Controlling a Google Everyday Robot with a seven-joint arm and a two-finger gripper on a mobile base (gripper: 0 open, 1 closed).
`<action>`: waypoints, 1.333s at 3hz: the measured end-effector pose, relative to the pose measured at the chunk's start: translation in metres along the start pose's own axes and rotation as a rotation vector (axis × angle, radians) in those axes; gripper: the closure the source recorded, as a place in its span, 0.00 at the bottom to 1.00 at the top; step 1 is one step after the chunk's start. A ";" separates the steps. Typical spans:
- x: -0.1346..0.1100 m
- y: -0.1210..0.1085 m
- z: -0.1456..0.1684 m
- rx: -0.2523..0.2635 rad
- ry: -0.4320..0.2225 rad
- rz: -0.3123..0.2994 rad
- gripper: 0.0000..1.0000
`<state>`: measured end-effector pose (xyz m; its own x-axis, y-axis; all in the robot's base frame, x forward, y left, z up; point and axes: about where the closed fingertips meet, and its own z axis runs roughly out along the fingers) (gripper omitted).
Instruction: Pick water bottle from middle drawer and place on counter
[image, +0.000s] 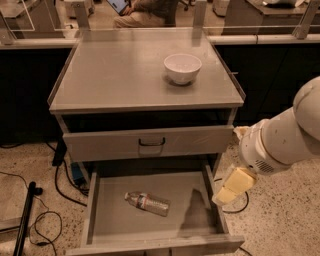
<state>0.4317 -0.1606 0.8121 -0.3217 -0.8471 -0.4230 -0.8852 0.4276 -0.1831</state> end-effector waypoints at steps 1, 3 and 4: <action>-0.005 0.005 0.001 -0.004 -0.013 -0.011 0.00; -0.041 0.056 0.076 -0.146 -0.133 -0.017 0.00; -0.043 0.065 0.109 -0.181 -0.157 0.010 0.00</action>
Offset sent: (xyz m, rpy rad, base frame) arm -0.0104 0.0791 -0.0577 0.1516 0.0662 0.1044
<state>0.4247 -0.0622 0.7216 -0.2868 -0.7778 -0.5593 -0.9328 0.3598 -0.0221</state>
